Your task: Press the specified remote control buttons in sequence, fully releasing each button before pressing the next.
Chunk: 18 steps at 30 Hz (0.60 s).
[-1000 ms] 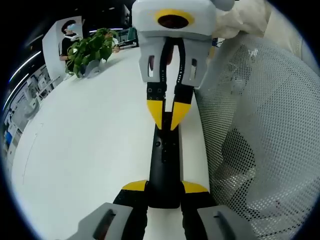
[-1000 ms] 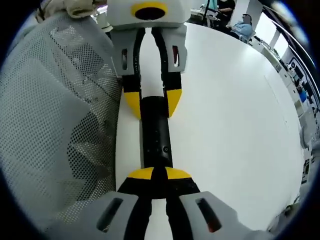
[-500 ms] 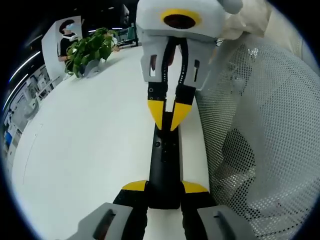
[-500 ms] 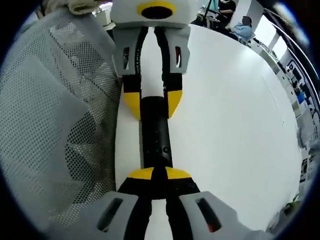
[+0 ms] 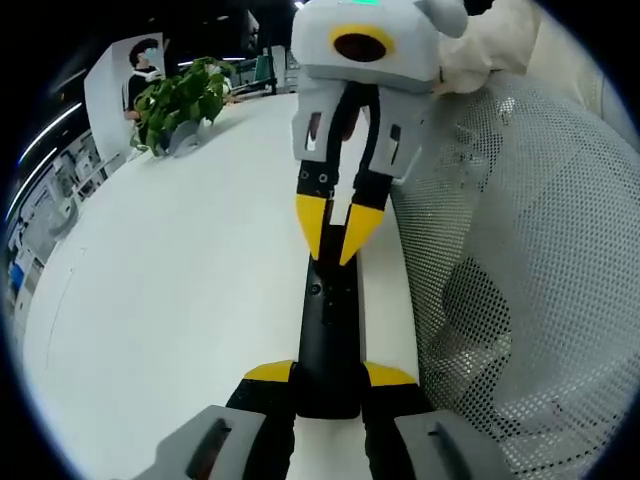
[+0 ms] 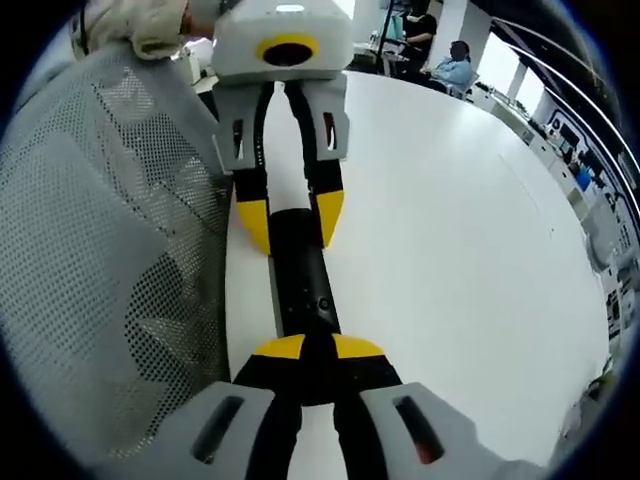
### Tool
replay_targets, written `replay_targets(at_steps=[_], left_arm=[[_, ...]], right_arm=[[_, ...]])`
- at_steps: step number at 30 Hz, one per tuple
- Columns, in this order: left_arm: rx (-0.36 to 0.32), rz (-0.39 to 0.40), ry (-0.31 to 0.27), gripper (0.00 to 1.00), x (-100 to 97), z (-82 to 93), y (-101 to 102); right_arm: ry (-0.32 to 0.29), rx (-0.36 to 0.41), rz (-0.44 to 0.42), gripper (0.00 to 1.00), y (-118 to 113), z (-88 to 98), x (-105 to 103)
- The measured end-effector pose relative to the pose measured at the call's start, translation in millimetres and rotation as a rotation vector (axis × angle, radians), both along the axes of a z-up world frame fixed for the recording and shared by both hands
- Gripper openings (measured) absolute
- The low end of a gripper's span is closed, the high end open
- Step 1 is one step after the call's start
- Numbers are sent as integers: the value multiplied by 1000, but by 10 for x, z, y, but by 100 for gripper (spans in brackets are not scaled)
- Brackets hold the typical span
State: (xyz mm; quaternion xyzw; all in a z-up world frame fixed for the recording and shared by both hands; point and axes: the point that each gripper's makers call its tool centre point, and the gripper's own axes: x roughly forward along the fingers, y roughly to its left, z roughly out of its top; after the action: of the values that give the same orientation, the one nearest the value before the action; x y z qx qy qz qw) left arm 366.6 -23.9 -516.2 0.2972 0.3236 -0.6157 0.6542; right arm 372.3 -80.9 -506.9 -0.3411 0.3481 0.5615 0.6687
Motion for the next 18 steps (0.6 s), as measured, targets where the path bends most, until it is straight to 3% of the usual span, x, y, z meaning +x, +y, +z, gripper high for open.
replay_targets(at_steps=[9, 16, 18], left_arm=[[-1, 0, 0, 25, 4, -2, -1], [0, 0, 0, 25, 1, 0, -3], [1, 0, 0, 25, 1, 0, -5]], right_arm=[[13, -12, 31, 6, 44, 3, -5], [29, -67, 48, 6, 51, -13, -5], [4, -93, 85, 6, 49, -16, -11]])
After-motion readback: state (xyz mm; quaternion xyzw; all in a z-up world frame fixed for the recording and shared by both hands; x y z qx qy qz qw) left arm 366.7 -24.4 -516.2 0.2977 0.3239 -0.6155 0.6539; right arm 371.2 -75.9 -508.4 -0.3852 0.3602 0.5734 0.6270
